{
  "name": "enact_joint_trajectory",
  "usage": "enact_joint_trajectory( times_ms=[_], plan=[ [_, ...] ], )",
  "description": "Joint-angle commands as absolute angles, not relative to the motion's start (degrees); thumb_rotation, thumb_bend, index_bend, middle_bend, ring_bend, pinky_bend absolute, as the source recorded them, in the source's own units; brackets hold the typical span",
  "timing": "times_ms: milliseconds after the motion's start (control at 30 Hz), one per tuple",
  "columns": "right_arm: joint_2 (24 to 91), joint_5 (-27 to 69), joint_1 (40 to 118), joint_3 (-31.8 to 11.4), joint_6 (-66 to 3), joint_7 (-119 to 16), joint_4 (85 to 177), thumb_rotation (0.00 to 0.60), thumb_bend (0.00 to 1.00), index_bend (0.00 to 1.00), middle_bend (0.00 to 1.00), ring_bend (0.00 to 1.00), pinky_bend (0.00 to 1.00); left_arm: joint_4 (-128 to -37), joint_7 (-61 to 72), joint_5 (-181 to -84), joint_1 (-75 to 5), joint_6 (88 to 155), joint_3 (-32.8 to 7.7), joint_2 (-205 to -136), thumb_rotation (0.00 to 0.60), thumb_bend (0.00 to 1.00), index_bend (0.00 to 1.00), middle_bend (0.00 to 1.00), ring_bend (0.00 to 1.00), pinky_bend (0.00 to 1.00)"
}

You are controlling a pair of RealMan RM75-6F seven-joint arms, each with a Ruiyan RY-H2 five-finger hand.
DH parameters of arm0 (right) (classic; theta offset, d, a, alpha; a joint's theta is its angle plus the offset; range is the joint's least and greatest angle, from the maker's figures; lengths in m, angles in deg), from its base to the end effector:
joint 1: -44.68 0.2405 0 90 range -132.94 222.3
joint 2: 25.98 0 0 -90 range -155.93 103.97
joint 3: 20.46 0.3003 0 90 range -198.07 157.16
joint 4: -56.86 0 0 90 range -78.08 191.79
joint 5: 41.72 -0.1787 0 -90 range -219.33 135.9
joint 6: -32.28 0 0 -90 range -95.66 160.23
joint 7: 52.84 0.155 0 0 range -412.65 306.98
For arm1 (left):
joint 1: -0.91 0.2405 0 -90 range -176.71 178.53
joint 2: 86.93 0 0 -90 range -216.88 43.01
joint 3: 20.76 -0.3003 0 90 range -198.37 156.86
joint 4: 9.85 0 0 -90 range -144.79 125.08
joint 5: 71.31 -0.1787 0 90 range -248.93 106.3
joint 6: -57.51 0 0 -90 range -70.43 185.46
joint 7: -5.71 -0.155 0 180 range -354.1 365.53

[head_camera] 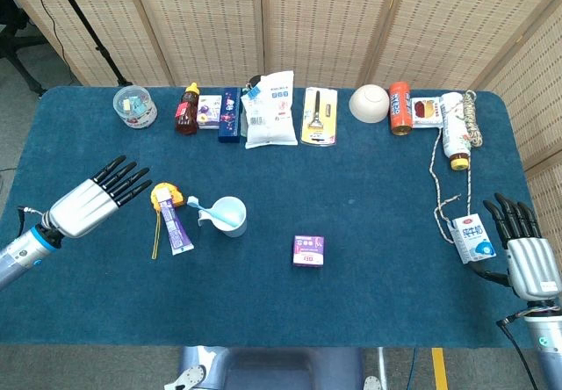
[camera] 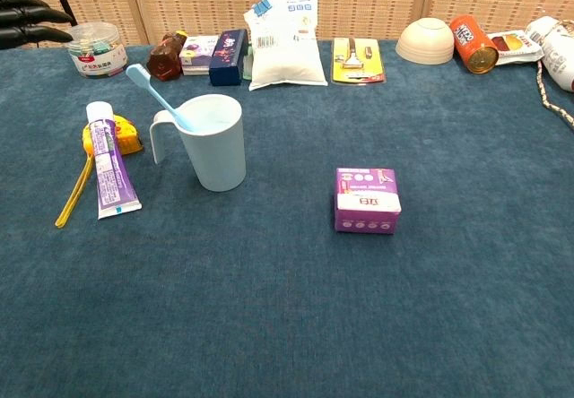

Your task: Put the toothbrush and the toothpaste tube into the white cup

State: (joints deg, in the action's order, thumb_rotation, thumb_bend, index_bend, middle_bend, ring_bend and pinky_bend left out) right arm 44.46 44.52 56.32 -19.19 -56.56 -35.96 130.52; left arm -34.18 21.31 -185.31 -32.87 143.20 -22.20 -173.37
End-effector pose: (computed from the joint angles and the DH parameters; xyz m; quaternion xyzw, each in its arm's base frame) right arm -0.3565 -0.2352 0.2030 0.5905 -0.3604 0.4616 0.5553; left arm -0.3021 0.3678 0.1294 -0.8451 0.0133 -0.3251 0.4243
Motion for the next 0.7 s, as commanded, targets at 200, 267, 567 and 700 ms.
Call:
enact_joint_trajectory(
  times_ms=[200, 267, 567, 700],
  plan=[
    [44.6, 44.7, 56.1, -18.5, -55.9, -35.9, 130.2, 0.6, 0.06, 0.0, 0.0, 0.0, 0.0, -28.6, 19.9, -186.1, -36.8, 138.3, -26.7, -179.2, 0.6, 0.07, 0.0, 0.0, 0.0, 0.07],
    [44.6, 44.7, 56.0, -18.3, -55.8, -35.7, 130.1, 0.6, 0.06, 0.0, 0.0, 0.0, 0.0, -28.1, 19.3, -186.3, -37.3, 137.4, -27.6, -179.9, 0.6, 0.08, 0.0, 0.0, 0.0, 0.08],
    [44.4, 44.9, 55.8, -17.7, -55.1, -34.6, 129.9, 0.6, 0.06, 0.0, 0.0, 0.0, 0.0, -28.0, 17.6, -185.9, -39.4, 135.3, -30.0, -182.6, 0.6, 0.18, 0.0, 0.0, 0.0, 0.15],
    [44.3, 45.1, 55.7, -17.5, -54.9, -34.2, 129.8, 0.6, 0.06, 0.0, 0.0, 0.0, 0.0, -28.6, 17.1, -185.4, -40.2, 134.8, -30.5, -183.7, 0.6, 0.24, 0.03, 0.0, 0.0, 0.2]
  ],
)
